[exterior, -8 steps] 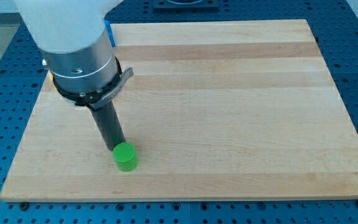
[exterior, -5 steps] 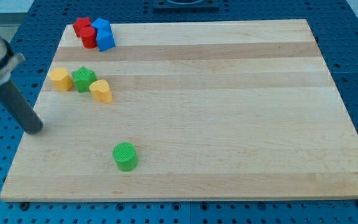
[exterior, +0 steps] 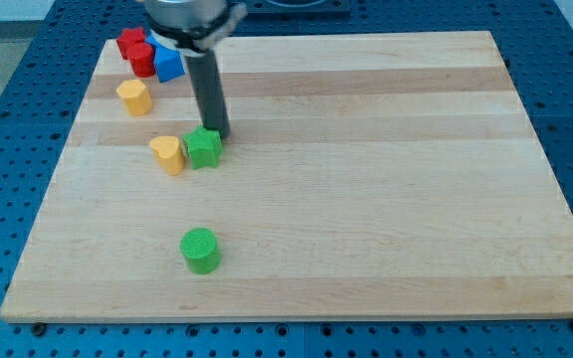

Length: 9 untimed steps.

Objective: Place the green star to the right side of the green circle

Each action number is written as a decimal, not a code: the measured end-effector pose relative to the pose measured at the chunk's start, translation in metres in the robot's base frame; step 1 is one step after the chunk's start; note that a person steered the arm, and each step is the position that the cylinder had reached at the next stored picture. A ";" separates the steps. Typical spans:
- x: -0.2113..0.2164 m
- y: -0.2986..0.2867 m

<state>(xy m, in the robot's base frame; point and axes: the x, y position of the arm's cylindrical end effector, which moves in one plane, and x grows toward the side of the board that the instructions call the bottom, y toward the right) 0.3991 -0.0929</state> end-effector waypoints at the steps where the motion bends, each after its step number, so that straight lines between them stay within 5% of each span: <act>1: -0.012 0.003; 2: -0.047 -0.023; 4: -0.001 -0.063; 6: 0.052 -0.016; 7: 0.018 -0.018; 9: 0.052 0.060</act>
<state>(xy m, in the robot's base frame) 0.4508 -0.0332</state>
